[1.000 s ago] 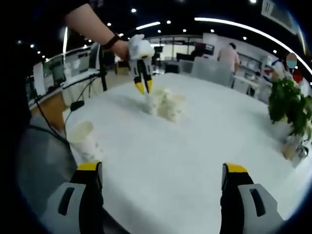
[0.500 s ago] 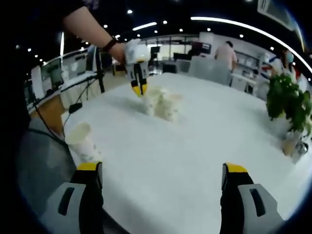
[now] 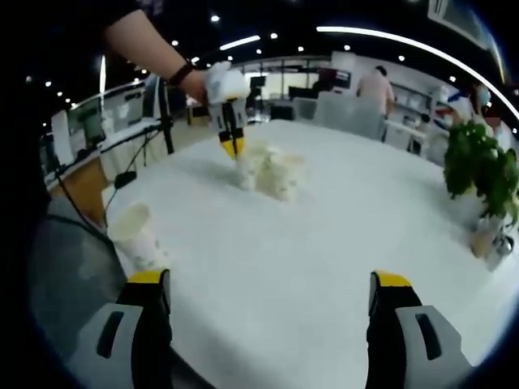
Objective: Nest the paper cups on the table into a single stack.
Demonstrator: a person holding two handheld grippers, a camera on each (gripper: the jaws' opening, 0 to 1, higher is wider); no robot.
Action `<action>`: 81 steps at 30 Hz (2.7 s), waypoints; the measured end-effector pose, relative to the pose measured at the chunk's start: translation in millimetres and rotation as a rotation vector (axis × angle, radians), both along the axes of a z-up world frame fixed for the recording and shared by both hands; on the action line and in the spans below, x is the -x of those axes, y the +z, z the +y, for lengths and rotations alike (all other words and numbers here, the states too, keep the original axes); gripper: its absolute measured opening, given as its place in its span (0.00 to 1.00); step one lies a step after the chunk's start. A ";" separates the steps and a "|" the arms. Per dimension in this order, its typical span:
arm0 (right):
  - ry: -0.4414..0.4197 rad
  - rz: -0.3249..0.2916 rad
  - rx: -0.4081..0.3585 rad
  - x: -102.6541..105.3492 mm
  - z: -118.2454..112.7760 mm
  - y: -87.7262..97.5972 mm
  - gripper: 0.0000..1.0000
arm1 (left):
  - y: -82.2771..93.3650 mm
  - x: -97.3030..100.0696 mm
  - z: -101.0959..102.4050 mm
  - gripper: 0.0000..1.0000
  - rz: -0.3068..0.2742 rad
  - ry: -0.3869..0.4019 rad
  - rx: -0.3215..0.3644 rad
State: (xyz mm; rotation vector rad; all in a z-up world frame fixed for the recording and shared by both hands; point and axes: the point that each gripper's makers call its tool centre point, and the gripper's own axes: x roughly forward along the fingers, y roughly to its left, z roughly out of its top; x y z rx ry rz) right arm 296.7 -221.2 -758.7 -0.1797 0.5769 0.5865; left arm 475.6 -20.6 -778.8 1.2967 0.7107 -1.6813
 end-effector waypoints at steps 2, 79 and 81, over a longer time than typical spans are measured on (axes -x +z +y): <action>0.002 -0.001 0.003 0.5 0.1 0.4 1.00 | 1.0 3.5 -0.2 0.00 0.001 -0.007 -0.001; -0.013 -0.105 0.055 5.5 21.2 42.9 1.00 | 199.1 177.1 -23.3 0.00 -0.182 -0.466 0.090; -0.012 -0.103 0.057 5.4 21.5 42.5 1.00 | 199.5 179.1 -25.7 0.00 -0.176 -0.462 0.093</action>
